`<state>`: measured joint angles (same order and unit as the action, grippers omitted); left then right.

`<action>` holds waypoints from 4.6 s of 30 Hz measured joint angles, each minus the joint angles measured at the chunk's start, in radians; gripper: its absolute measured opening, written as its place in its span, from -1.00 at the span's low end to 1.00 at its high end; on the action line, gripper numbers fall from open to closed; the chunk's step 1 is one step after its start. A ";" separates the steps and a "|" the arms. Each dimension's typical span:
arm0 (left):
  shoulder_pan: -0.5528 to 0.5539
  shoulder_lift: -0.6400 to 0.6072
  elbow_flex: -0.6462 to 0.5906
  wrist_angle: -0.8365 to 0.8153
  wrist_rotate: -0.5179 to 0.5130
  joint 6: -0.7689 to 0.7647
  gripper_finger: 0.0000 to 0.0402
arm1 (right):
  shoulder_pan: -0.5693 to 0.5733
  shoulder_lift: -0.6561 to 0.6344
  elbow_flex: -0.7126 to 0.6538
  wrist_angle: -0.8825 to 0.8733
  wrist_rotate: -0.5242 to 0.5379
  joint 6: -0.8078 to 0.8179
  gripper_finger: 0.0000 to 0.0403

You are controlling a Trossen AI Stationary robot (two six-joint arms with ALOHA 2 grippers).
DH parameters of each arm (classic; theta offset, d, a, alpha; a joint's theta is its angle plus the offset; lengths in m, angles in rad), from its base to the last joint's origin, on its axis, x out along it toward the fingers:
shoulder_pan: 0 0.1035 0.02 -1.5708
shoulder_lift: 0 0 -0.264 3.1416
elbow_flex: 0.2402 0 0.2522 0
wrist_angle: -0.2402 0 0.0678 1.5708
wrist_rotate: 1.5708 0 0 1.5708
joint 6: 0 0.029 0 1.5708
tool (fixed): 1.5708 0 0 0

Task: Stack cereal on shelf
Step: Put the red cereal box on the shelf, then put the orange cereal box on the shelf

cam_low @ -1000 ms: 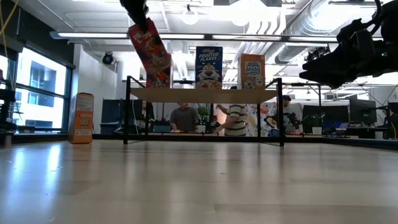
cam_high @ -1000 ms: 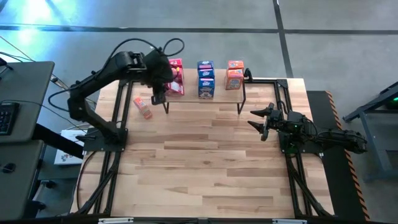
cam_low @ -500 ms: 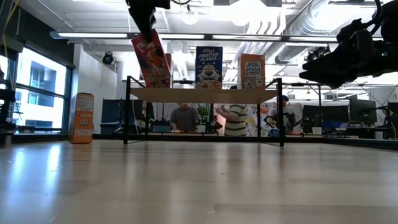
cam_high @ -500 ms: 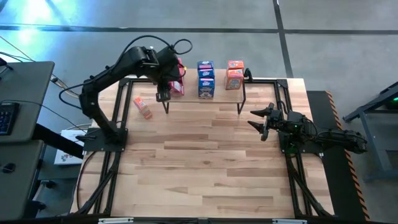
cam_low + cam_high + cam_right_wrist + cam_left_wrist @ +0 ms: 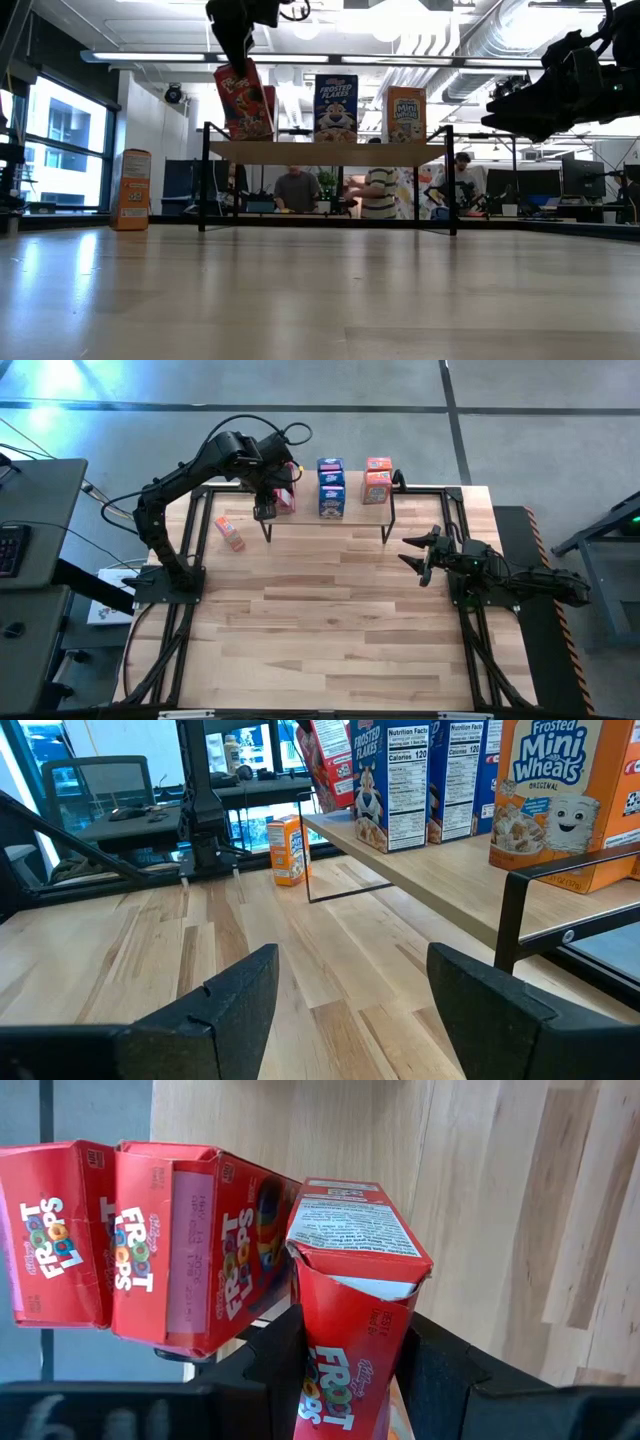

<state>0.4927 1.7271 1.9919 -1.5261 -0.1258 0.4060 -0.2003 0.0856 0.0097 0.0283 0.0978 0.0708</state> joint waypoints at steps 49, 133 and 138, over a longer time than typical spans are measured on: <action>0.013 0.027 -0.002 0.003 0.037 0.017 -0.10 | 0.000 0.000 0.000 0.000 0.000 0.000 0.23; -0.100 -0.515 -0.860 0.126 -0.261 -1.950 0.12 | 0.000 0.000 0.000 0.000 0.000 0.000 0.23; -0.100 -0.515 -0.920 0.160 -0.274 -2.011 0.34 | 0.000 0.000 0.000 0.000 0.000 0.000 0.23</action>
<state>0.3923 1.2121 1.0720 -1.3665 -0.4002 -1.6055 -0.2001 0.0856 0.0098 0.0284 0.0981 0.0708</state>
